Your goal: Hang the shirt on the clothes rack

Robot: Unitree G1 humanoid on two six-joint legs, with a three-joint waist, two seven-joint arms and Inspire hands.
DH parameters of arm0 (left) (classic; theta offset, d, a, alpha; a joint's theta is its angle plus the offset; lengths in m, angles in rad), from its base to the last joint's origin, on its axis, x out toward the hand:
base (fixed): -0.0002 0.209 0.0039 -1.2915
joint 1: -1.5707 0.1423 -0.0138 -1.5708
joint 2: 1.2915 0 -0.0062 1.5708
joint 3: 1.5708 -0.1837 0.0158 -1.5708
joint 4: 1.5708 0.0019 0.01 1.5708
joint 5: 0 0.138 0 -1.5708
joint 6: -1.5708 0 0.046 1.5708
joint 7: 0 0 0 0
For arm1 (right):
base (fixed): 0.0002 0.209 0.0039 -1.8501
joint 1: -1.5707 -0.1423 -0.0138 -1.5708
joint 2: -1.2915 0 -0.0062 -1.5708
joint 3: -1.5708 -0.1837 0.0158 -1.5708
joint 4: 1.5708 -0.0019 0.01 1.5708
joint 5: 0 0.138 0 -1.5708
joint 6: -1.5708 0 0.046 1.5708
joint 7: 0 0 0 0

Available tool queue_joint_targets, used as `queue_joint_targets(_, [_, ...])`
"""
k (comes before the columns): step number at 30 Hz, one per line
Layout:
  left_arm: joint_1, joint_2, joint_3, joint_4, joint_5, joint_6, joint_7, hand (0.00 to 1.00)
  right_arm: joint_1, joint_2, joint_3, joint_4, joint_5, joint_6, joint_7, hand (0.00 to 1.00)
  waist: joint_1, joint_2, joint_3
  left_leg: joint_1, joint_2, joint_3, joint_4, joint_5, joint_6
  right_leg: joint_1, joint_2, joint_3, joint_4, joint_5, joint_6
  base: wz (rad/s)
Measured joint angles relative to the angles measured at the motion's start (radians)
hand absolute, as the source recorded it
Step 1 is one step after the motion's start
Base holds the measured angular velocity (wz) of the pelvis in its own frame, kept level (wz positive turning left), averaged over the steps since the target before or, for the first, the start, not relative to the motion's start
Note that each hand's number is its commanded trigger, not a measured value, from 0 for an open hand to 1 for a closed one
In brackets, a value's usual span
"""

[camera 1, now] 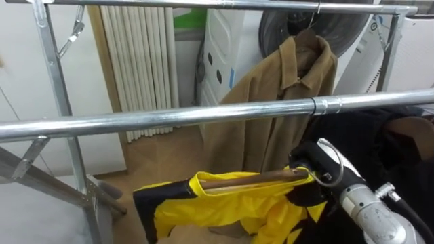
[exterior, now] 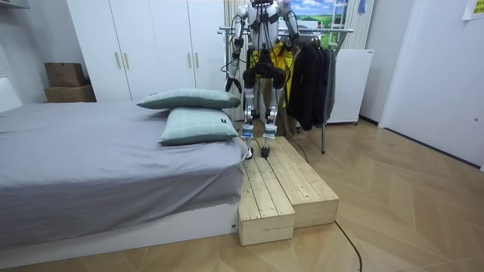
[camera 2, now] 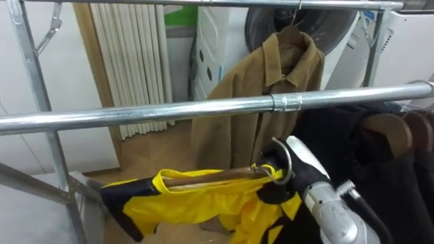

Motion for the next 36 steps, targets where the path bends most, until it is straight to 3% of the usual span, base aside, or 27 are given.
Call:
queue_joint_targets(8, [0.0,0.004,0.0,-0.005,0.009,0.004,0.0,0.0,-0.097,-0.001,0.034,0.113,0.0,0.006,0.013,1.0,0.024,-0.005,-0.0026,0.004,-0.001,-0.035,0.0,0.0,0.0,0.025,-0.006,-0.038,-0.012,0.001,-0.001,0.13])
queue_joint_targets(13, [-0.005,0.004,0.0,-0.009,0.009,0.005,-0.006,0.0,-0.113,-0.001,0.035,0.125,0.002,0.007,0.013,1.0,0.049,-0.005,-0.0023,0.014,-0.001,-0.041,-0.003,0.0,0.0,0.031,-0.008,-0.049,-0.01,0.001,-0.002,0.06])
queue_joint_targets(26, [-0.029,0.004,0.002,-0.011,0.008,0.033,-0.02,0.0,-0.227,-0.04,0.035,0.168,0.071,0.009,0.013,1.0,0.048,-0.019,-0.0025,0.007,-0.005,-0.046,0.001,0.001,0.0,0.026,-0.012,-0.05,-0.014,0.0,-0.002,0.01])
queue_joint_targets(31, [-0.037,0.007,0.002,-0.009,0.009,0.035,-0.038,0.0,-0.256,-0.041,0.037,0.195,0.1,0.01,0.013,1.0,0.048,-0.033,0.0009,0.004,-0.004,-0.046,0.0,0.001,0.0,0.024,-0.011,-0.054,-0.013,0.0,-0.002,0.0])
queue_joint_targets(36, [-0.038,0.011,0.003,-0.01,0.009,0.039,-0.055,0.0,-0.264,-0.042,0.039,0.23,0.1,0.013,0.013,1.0,0.049,-0.039,-0.0006,0.002,-0.005,-0.052,0.001,0.001,0.0,0.023,-0.012,-0.061,-0.011,0.0,-0.002,0.03])
